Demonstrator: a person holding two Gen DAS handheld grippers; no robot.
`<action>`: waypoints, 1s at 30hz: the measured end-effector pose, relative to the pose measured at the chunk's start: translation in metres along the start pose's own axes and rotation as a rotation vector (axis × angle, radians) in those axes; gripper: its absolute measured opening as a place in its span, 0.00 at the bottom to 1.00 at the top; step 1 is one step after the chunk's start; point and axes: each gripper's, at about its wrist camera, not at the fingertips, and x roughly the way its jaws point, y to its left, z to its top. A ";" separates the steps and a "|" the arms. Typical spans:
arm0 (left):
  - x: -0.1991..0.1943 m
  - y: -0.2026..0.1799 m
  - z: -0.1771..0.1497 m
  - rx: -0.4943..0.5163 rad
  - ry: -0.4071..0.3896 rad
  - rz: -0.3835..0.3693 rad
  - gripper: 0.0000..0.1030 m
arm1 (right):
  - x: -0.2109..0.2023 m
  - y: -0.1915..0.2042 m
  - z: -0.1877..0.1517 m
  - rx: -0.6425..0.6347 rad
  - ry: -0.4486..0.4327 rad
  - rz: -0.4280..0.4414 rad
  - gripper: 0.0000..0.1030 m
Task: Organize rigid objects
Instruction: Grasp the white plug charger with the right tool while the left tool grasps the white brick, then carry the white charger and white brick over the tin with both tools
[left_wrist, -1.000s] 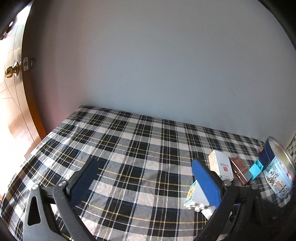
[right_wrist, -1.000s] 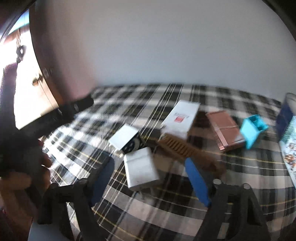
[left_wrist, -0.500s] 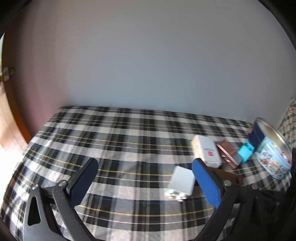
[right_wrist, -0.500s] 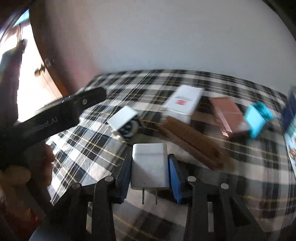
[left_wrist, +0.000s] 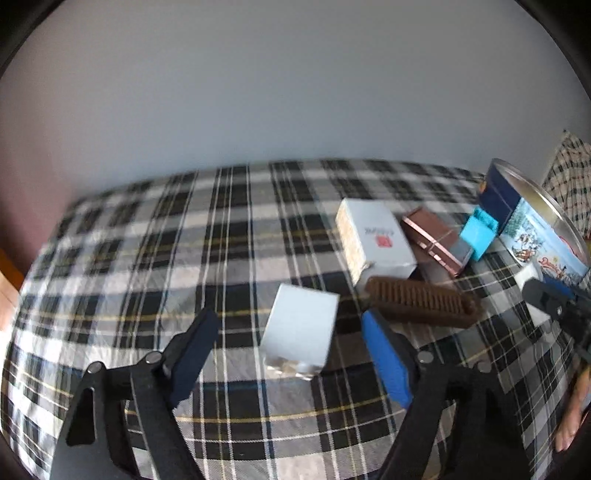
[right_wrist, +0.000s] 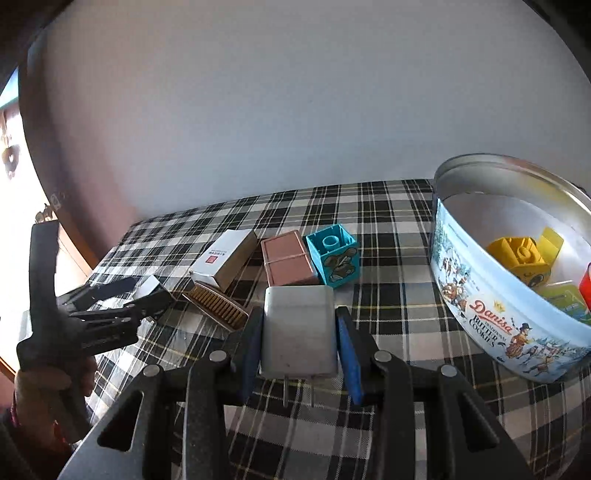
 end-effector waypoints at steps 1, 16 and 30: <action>0.004 0.005 0.000 -0.027 0.019 -0.007 0.65 | 0.001 -0.002 0.000 0.003 0.010 0.002 0.40; -0.016 0.022 -0.009 -0.140 -0.072 0.028 0.29 | 0.002 0.010 -0.008 -0.021 -0.041 -0.027 0.40; -0.051 -0.016 -0.014 -0.110 -0.310 0.165 0.29 | -0.023 0.013 0.004 -0.110 -0.213 -0.062 0.40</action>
